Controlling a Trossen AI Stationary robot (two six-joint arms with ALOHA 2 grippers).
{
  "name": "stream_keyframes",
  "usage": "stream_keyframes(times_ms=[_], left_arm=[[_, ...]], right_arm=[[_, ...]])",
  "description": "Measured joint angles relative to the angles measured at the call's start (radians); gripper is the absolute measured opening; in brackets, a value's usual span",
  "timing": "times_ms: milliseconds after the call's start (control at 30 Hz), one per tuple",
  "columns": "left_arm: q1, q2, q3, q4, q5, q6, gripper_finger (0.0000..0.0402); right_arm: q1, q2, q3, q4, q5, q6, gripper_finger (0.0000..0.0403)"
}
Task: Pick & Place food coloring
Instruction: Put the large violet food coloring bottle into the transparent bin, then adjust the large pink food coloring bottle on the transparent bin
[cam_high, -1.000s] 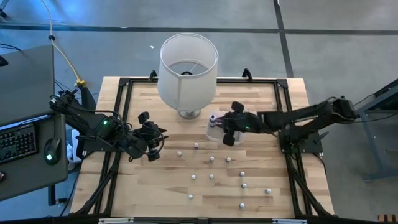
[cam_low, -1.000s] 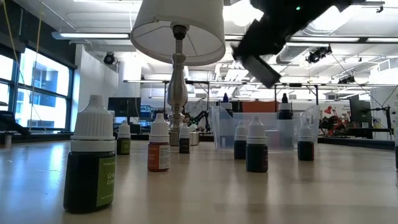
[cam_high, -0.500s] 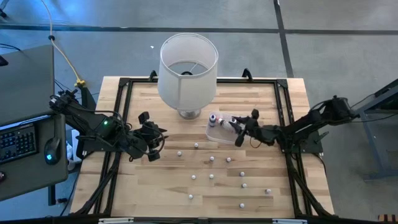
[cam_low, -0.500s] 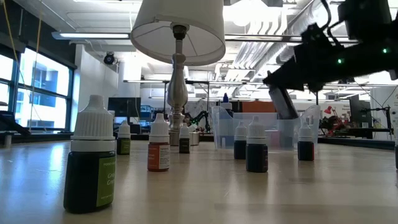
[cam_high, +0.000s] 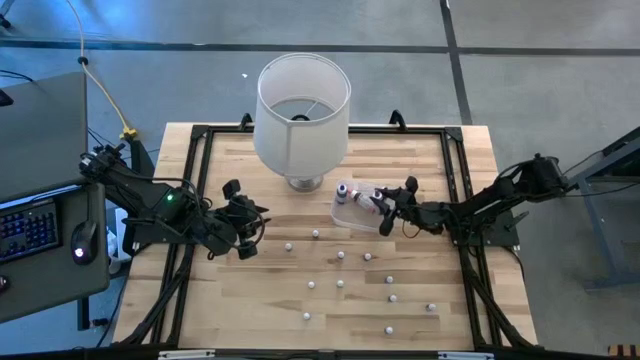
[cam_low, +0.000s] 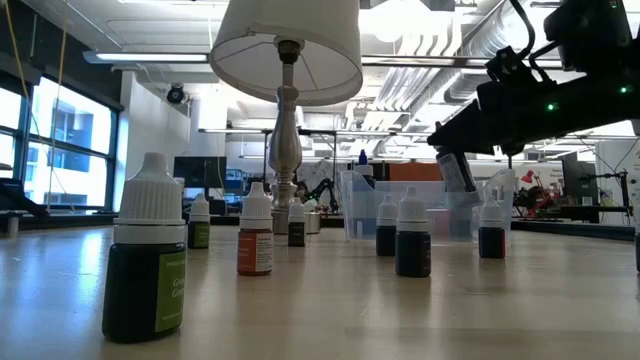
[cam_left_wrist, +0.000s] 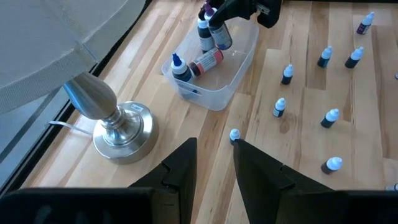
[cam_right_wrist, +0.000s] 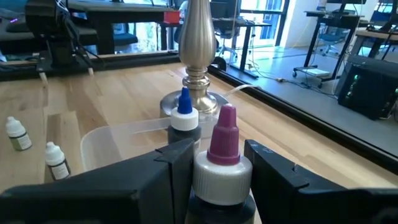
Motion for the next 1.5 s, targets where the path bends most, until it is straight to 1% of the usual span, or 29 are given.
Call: stream_keyframes(times_ms=[200, 400, 500, 667, 767, 933, 1000, 1133, 1200, 1267, 1333, 1400, 1500], left_arm=[[0.0, 0.0, 0.0, 0.0, 0.001, 0.0, 0.0104], [0.0, 0.0, 0.0, 0.0, 0.015, 0.0, 0.0104], [0.0, 0.0, 0.0, 0.0, 0.016, 0.0, 0.0104], [0.0, 0.0, 0.0, 0.0, 0.016, -0.001, 0.0104], [0.0, 0.0, 0.0, 0.0, 0.016, -0.001, 0.0104], [0.0, 0.0, 0.0, 0.0, 0.017, -0.002, 0.0104], [0.0, 0.0, 0.0, 0.001, 0.017, -0.002, 0.0104], [0.0, 0.0, 0.0, 0.001, 0.017, -0.006, 0.0104], [0.0, 0.0, 0.0, 0.001, 0.017, -0.01, 0.0104], [0.0, 0.0, 0.0, 0.001, 0.017, -0.011, 0.0104], [0.0, 0.0, 0.0, 0.001, 0.017, -0.011, 0.0104], [0.0, 0.0, 0.0, 0.002, 0.01, -0.011, 0.0104], [0.0, 0.0, 0.001, 0.002, 0.004, -0.011, 0.0104]], right_arm=[[0.0, 0.0, 0.0, 0.0, -0.027, 0.062, 0.0133], [0.01, 0.0, 0.0, -0.014, -0.067, 0.064, 0.0133], [0.01, 0.0, 0.0, -0.049, -0.071, 0.069, 0.0134], [0.01, 0.0, 0.0, -0.115, -0.089, 0.153, 0.0134], [0.01, 0.0, 0.0, -0.128, -0.091, 0.165, 0.0134], [0.01, -0.001, 0.0, -0.101, -0.067, 0.1, 0.0134], [0.01, -0.009, 0.0, -0.044, -0.069, 0.046, 0.0134], [0.01, -0.066, 0.006, 0.121, -0.114, -0.109, 0.0134], [0.011, -0.114, 0.028, 0.119, -0.152, -0.164, 0.0134], [0.016, -0.164, 0.075, 0.046, -0.18, -0.204, 0.0134], [0.017, -0.205, 0.155, -0.151, -0.201, -0.222, 0.0134], [0.017, -0.227, 0.284, -0.463, -0.206, -0.192, 0.0134], [-0.006, -0.205, 0.523, -0.998, -0.19, -0.071, 0.0134]])
